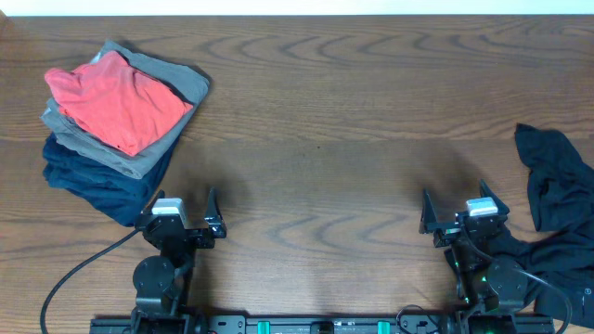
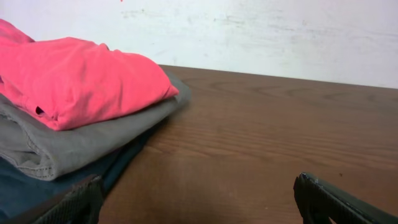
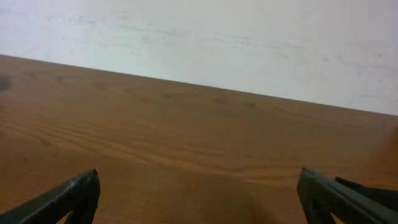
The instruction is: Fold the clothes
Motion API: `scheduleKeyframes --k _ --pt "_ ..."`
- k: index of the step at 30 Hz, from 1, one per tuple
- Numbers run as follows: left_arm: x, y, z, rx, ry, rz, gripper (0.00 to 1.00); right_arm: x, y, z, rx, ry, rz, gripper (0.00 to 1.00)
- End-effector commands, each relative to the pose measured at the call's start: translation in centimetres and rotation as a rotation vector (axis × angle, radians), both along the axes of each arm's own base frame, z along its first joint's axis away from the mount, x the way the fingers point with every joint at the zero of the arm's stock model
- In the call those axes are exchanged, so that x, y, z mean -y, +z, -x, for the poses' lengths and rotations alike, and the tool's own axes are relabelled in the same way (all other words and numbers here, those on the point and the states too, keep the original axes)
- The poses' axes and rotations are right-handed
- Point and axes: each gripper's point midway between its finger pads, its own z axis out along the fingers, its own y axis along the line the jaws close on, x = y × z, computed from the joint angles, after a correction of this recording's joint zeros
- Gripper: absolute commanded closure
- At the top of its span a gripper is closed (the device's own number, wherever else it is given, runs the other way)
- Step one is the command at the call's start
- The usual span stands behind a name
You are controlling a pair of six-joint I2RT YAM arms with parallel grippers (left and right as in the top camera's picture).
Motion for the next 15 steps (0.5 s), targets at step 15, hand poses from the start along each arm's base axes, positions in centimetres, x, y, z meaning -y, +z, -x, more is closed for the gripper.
scheduleKeyframes --k 15 --pt "2.4 -2.2 1.0 -0.158 -0.108 0.172 0.02 0.1 -1.8 0.6 -0.179 -0.039 -0.2 0.01"
